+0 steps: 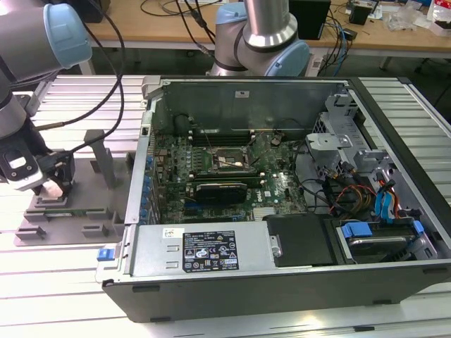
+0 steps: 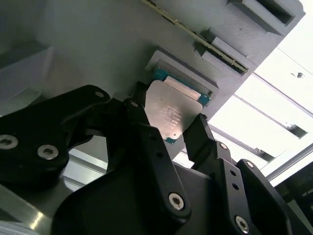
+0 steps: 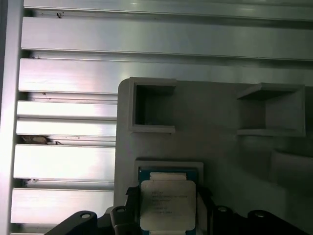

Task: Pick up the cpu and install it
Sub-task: 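Pick up the cpu and move it towards the insertion slot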

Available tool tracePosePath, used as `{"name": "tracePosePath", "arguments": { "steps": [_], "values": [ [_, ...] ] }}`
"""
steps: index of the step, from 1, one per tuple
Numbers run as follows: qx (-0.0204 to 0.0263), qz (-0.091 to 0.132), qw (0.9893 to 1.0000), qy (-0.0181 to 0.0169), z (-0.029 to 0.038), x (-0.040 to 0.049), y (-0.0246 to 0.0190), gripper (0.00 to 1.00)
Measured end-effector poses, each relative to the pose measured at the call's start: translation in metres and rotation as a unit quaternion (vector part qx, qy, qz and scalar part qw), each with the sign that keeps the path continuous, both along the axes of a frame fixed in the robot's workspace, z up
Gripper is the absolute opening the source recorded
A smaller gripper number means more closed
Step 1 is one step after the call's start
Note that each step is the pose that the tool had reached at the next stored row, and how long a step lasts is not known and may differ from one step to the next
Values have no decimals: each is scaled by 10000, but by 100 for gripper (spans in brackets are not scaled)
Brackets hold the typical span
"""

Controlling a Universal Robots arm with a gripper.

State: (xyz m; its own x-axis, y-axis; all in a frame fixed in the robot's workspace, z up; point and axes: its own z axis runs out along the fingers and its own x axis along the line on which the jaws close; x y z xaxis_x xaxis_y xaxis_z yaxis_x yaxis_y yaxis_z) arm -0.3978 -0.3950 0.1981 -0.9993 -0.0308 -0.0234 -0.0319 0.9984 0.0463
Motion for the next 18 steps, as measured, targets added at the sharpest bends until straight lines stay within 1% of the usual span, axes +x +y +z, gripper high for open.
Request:
{"name": "tracePosePath", "arguments": {
  "steps": [3, 5, 6, 8, 10, 12, 13, 15, 17, 18],
  "values": [
    [0, 0, 10000, 0, 146, 0, 0, 55],
    [0, 0, 10000, -2, 259, 0, 0, 55],
    [0, 0, 10000, -4, 346, 0, 0, 55],
    [0, 0, 10000, -5, 440, 0, 0, 55],
    [0, 0, 10000, -5, 484, 0, 0, 55],
    [0, 0, 10000, -7, 547, 0, 0, 55],
    [0, 0, 10000, -7, 561, 0, 0, 55],
    [0, 0, 10000, -7, 615, 0, 0, 55],
    [0, 0, 10000, -9, 642, 0, 0, 55],
    [0, 0, 10000, -10, 673, 0, 0, 55]
  ]
}}
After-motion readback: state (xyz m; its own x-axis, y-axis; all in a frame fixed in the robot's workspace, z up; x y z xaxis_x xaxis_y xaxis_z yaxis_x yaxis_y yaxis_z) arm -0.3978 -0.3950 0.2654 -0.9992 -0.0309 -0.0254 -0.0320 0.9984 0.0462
